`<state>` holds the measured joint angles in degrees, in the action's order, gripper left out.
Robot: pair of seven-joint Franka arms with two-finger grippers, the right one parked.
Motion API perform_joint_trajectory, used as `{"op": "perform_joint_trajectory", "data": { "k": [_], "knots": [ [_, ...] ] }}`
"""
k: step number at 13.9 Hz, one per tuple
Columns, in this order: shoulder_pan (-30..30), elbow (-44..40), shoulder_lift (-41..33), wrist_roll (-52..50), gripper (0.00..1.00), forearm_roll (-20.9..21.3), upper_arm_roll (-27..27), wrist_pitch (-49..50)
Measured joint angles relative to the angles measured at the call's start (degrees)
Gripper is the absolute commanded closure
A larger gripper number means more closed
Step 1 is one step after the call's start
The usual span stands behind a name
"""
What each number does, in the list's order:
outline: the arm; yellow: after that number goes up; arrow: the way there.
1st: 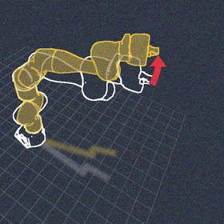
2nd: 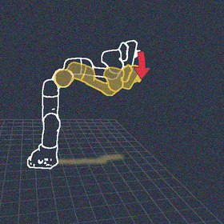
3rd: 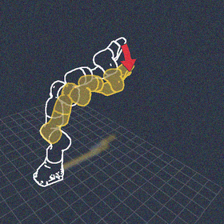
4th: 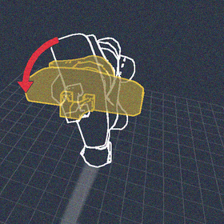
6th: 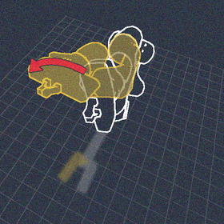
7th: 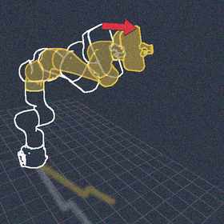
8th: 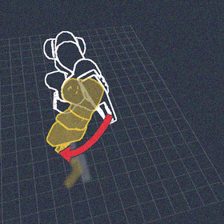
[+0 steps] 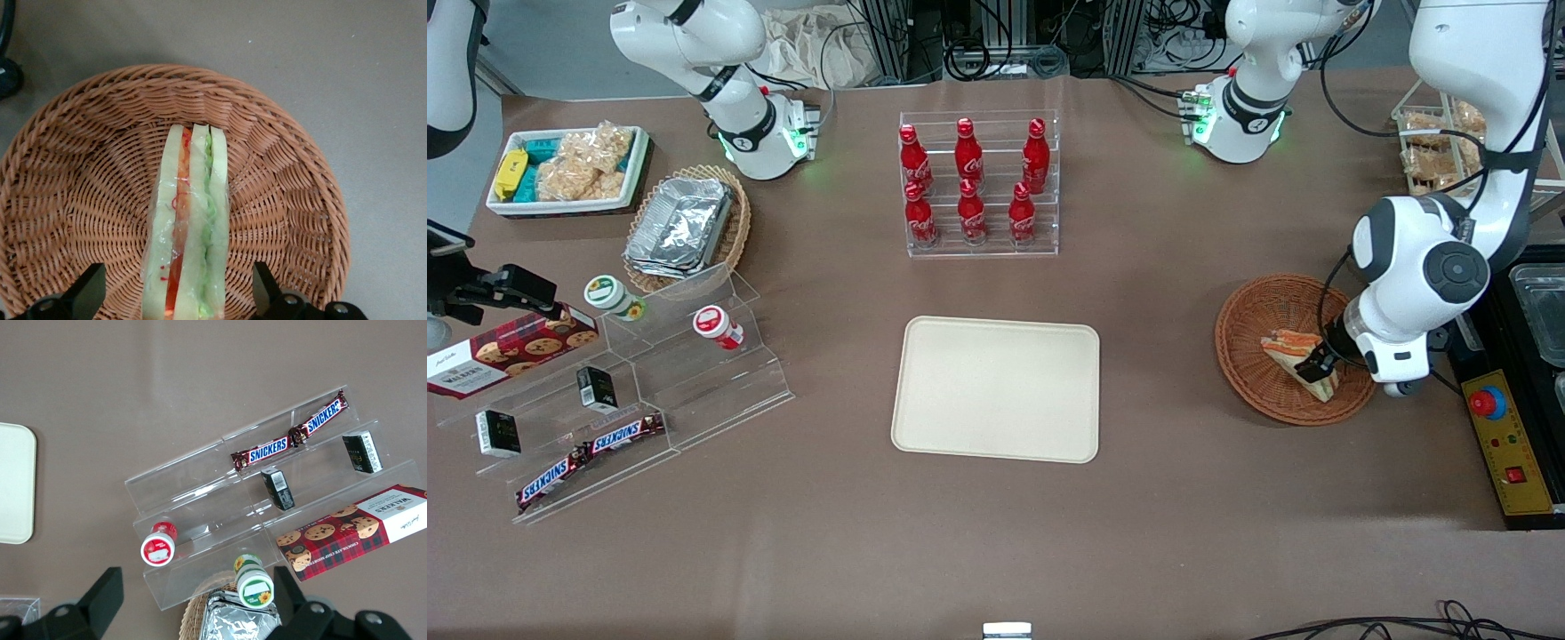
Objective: Place sandwich from basket to tray
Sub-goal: 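Close the left gripper on the sandwich's crust edge, then lift the sandwich out of the basket and carry it toward the cream tray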
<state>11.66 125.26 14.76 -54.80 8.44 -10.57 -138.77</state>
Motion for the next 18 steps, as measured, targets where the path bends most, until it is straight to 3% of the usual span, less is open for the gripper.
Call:
{"op": "perform_joint_trajectory", "data": {
  "k": [3, 4, 7, 8, 10, 14, 18],
  "knots": [
    [0.00, 0.49, 0.87, 0.00, 0.02, 0.01, 0.12, -0.67],
    [0.00, 0.52, 1.21, 0.00, 0.16, 0.01, 0.16, -0.70],
    [0.00, 0.52, 1.99, 0.00, 0.85, 0.05, 0.45, -0.86],
    [0.01, 0.52, 2.08, 0.00, 0.94, 0.10, 0.69, -0.92],
    [0.01, 0.50, 2.09, 0.00, 1.00, 0.26, 0.92, -1.12],
    [-0.01, -0.20, 1.56, 0.14, 1.00, 3.99, 0.92, -0.93],
    [-0.13, -3.87, -2.31, 6.40, 1.00, 4.68, 0.59, 8.96]
  ]
}}
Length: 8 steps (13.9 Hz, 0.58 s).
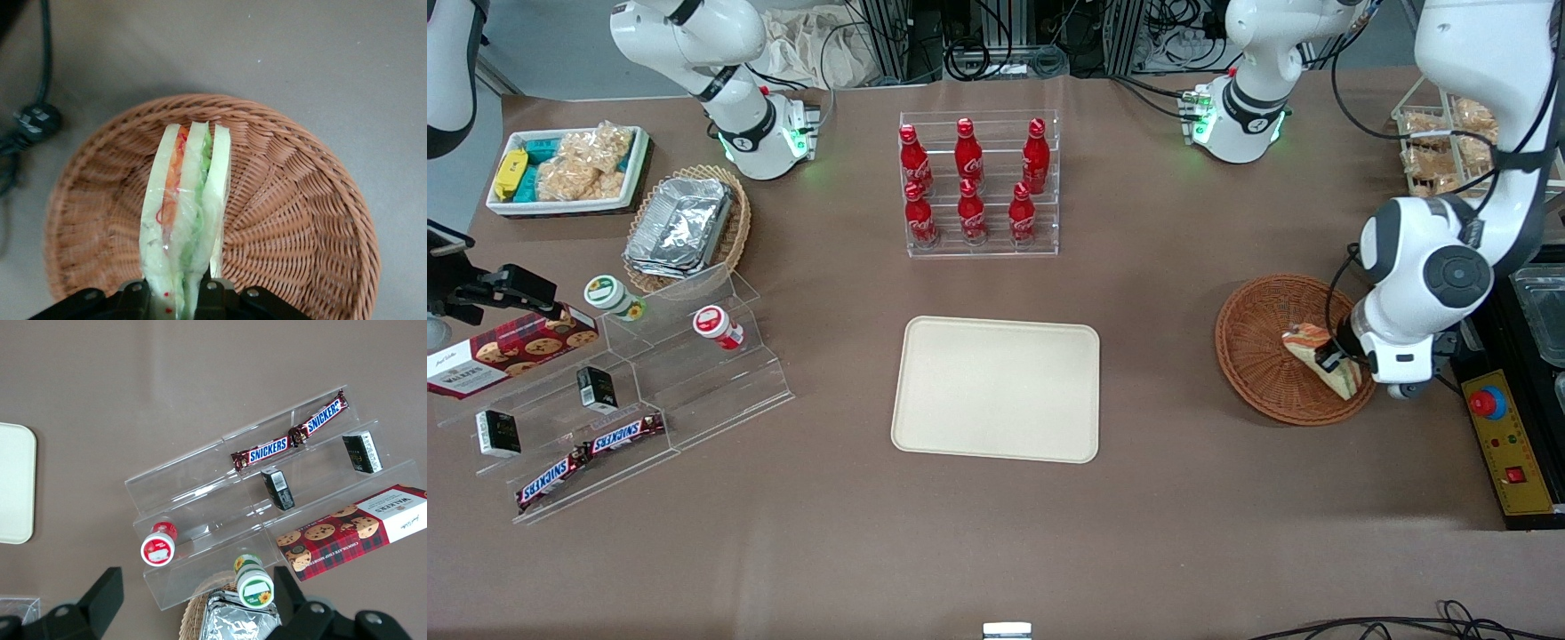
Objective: Place sandwich from basket to tray
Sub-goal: 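Lift the sandwich out of the basket and carry it toward the cream tray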
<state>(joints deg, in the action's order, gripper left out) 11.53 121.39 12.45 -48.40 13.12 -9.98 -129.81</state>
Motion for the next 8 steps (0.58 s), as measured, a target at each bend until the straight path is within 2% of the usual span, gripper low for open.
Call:
{"op": "perform_joint_trajectory", "data": {
  "k": [4, 6, 8],
  "knots": [
    [-0.21, -12.09, -3.06, 8.85, 1.00, -0.03, -2.56, 19.64],
    [-0.32, -19.95, -2.73, 11.03, 1.00, -0.04, -6.41, 28.10],
    [-0.66, -26.21, -1.73, 11.33, 1.00, -0.08, -11.22, 32.24]
  ]
}}
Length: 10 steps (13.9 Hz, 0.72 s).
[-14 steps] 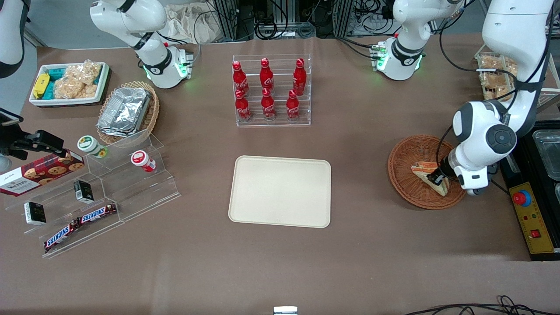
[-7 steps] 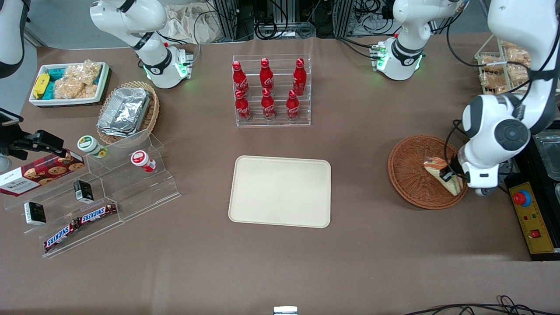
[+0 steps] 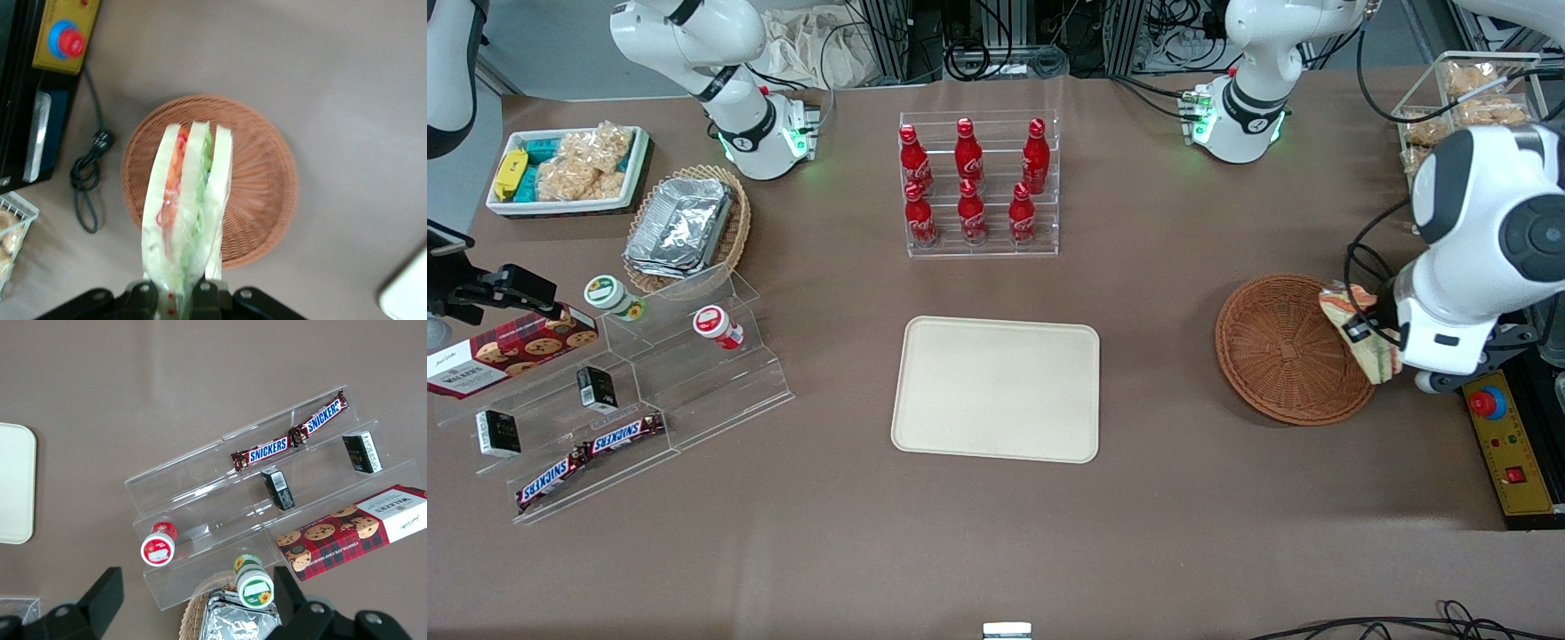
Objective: Place sandwich from basket to tray
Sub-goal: 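Lift the sandwich out of the basket and carry it toward the cream tray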
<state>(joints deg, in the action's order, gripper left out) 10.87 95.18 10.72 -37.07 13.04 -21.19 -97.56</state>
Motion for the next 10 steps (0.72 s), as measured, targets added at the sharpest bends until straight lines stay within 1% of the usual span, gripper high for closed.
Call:
{"op": "perform_joint_trajectory", "data": {
  "k": [2, 4, 6, 8, 10],
  "knots": [
    [-0.88, -4.60, 1.94, 0.05, 1.00, -0.04, -5.05, 1.72],
    [-3.39, -7.65, 5.09, 0.06, 1.00, -0.05, -8.57, 1.96],
    [-7.97, -10.41, 9.60, -0.08, 1.00, -0.06, -9.50, 1.73],
    [-13.43, -14.87, 16.60, -2.21, 1.00, -0.04, -9.56, 0.88],
    [-17.17, -17.62, 22.85, -6.52, 1.00, 0.03, -9.53, -4.70]
  ]
}}
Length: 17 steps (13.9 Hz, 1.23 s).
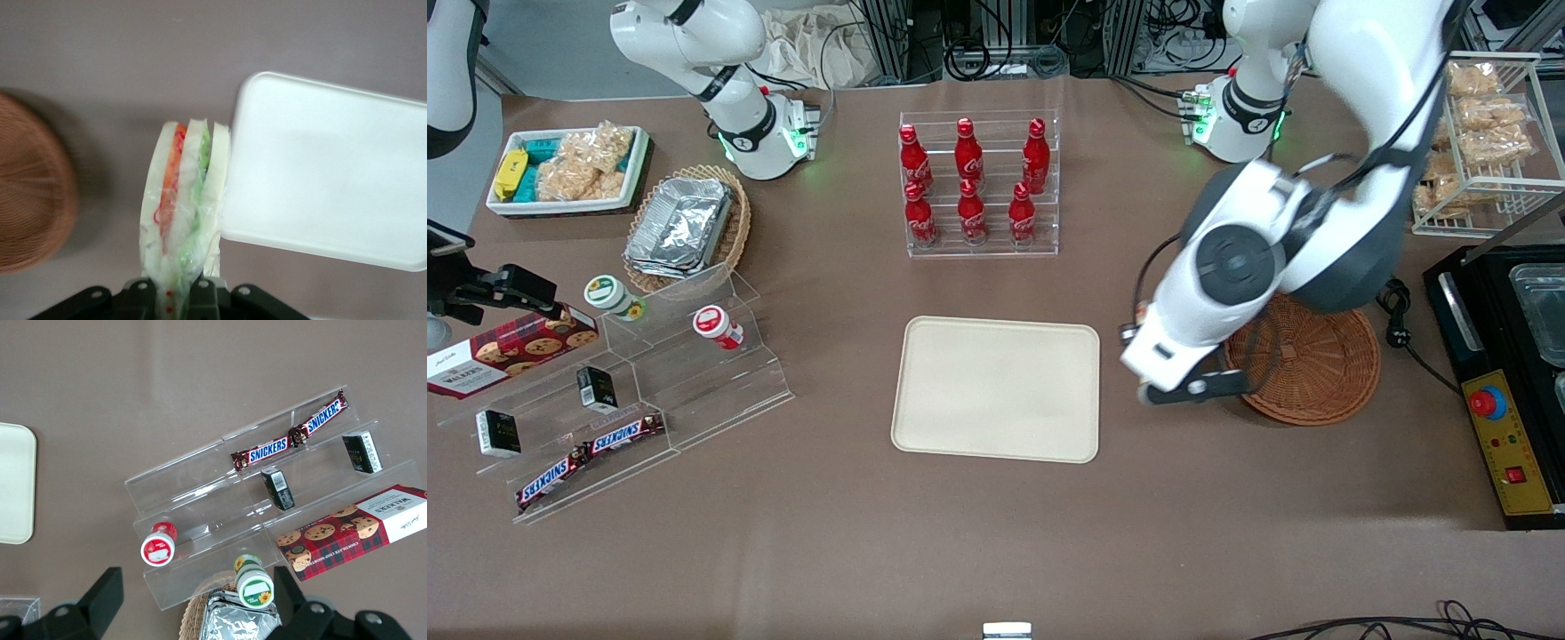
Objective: Place sandwich from basket to tray
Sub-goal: 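Lift the sandwich out of the basket and carry it toward the cream tray, then lower the sandwich onto the cream tray with the left gripper, then open the left gripper and raise it off the sandwich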
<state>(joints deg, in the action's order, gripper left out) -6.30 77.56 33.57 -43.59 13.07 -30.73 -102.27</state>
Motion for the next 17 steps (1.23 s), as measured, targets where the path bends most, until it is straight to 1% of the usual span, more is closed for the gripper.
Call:
{"op": "perform_joint_trajectory", "data": {
  "k": [3, 5, 7, 10, 11, 12, 14, 17],
  "knots": [
    [-4.37, -1.09, 8.49, -5.68, 1.00, 0.73, 0.07, -9.89],
    [-6.21, -1.37, 12.60, -6.94, 1.00, 3.52, 0.16, -12.66],
    [-6.74, -1.38, 14.99, -7.22, 1.00, 5.39, 0.17, -14.18],
    [-6.71, -1.45, 15.77, -6.93, 1.00, 6.32, 0.46, -15.02],
    [-6.71, -1.44, 15.85, -6.90, 0.96, 7.47, 0.49, -14.99],
    [-6.71, -1.44, 16.04, -6.90, 0.70, 8.75, 0.49, -14.97],
    [-6.71, -1.44, 16.71, -6.90, 0.01, 10.26, 0.50, -14.98],
    [-6.69, -1.44, 17.14, -6.92, 0.00, 10.46, 0.53, -14.98]
  ]
}}
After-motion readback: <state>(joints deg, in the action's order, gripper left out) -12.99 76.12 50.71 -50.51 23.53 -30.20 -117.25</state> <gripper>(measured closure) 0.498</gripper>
